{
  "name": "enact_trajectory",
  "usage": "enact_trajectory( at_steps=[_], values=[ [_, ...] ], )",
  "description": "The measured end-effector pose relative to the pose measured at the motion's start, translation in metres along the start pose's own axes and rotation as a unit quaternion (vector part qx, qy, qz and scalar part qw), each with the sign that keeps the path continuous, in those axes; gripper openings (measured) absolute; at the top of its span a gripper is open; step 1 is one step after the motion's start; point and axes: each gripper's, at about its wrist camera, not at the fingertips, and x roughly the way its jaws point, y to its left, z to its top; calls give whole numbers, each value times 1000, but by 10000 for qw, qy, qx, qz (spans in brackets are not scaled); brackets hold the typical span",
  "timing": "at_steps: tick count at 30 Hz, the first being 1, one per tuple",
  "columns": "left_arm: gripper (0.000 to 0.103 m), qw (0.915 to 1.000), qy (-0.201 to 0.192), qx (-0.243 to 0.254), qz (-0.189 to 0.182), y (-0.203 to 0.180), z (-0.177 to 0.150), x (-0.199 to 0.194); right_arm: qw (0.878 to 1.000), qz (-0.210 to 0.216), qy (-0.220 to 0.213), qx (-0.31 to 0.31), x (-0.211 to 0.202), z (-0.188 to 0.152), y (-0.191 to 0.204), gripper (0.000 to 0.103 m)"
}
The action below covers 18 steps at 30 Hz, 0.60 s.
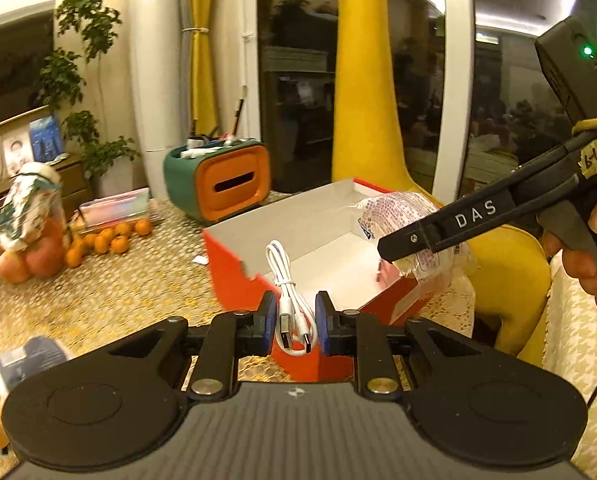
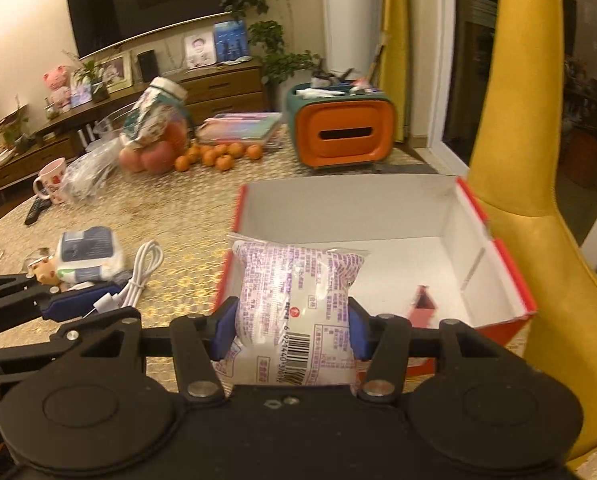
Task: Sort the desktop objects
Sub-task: 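Carry the cable with the left tool while the right tool carries the packet into the red box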
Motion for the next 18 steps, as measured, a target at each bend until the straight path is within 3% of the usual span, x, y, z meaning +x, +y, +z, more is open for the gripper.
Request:
enact_trajectory(
  at_steps=[13, 18],
  values=[
    [19, 9993, 228, 242, -178, -16, 33, 56, 9992, -298, -65, 240, 19, 13, -48, 54],
    [19, 9987, 432, 127, -239, -10, 47, 84, 9989, -382, -80, 271, 36, 19, -56, 54]
  ],
)
